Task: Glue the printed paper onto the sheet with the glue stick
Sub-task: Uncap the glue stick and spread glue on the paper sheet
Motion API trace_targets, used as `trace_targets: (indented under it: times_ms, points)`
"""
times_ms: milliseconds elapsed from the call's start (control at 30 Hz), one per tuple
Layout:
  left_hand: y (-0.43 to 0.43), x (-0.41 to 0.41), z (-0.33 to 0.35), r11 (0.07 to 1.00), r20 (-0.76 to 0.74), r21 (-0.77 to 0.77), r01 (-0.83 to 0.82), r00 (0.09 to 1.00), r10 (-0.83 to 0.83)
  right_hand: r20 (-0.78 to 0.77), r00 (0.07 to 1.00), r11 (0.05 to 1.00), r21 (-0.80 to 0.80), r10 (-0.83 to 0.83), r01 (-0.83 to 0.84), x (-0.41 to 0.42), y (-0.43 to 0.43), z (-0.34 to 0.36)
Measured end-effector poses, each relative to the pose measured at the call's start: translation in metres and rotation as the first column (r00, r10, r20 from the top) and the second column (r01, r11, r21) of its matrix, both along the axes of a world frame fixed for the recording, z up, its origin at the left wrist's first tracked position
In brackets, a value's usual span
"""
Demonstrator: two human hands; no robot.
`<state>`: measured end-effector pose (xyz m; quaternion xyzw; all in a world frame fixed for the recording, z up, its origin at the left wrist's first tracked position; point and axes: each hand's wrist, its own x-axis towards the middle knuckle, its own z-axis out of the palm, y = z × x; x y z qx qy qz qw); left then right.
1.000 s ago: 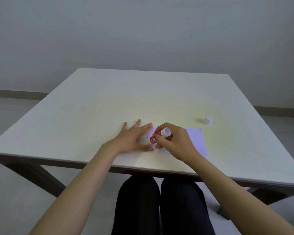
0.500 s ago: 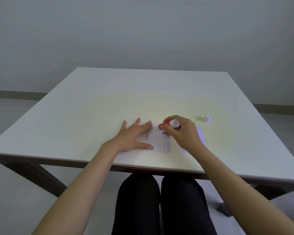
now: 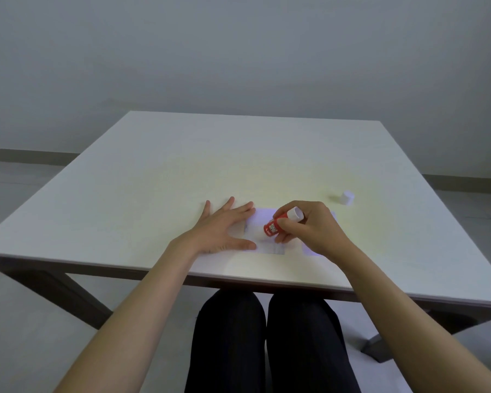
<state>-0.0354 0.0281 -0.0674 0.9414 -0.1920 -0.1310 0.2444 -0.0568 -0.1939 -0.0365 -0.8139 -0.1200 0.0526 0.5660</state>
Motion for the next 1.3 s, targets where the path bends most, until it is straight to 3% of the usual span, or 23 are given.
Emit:
trace_targets:
  times_ms: [67, 200, 333, 500, 633, 800, 967, 1167, 1300]
  points:
    - [0.000, 0.000, 0.000, 1.000, 0.004, 0.002, -0.003, 1.000, 0.003, -0.026, 1.000, 0.999, 0.037, -0.002, 0.003, -0.002, -0.003, -0.001]
    - [0.000, 0.000, 0.000, 1.000, 0.002, 0.009, 0.001, 1.000, -0.001, -0.001, 0.968, 0.966, 0.054, -0.253, 0.252, -0.004, -0.009, -0.006]
    - [0.000, -0.001, 0.001, 1.000, 0.003, 0.011, -0.001, 1.000, 0.001, -0.052, 0.999, 1.000, 0.014, -0.006, 0.007, -0.020, -0.016, -0.003]
    - [-0.001, -0.002, 0.002, 1.000, -0.007, 0.003, -0.004, 1.000, 0.004, -0.003, 0.971, 0.971, 0.023, -0.238, 0.238, -0.019, -0.023, 0.000]
    - [-0.001, -0.002, 0.002, 1.000, -0.004, -0.005, -0.006, 1.000, 0.006, -0.055, 0.997, 0.998, -0.041, -0.054, 0.051, -0.028, -0.027, 0.005]
    - [0.000, -0.002, 0.001, 1.000, -0.008, -0.015, -0.008, 1.000, 0.008, -0.024, 0.965, 0.965, -0.021, -0.261, 0.261, -0.024, -0.031, 0.003]
    - [0.000, -0.001, 0.000, 1.000, -0.004, -0.016, -0.005, 1.000, 0.005, -0.061, 0.991, 0.986, -0.118, -0.122, 0.115, -0.027, -0.033, 0.005]
    - [0.001, 0.000, -0.001, 1.000, -0.011, -0.023, -0.006, 1.000, 0.005, 0.014, 0.928, 0.928, 0.005, -0.371, 0.371, -0.007, -0.015, 0.001]
    - [0.001, 0.001, -0.001, 1.000, -0.001, -0.005, -0.001, 1.000, 0.001, 0.013, 0.975, 0.971, -0.084, -0.222, 0.222, -0.010, -0.006, 0.001]
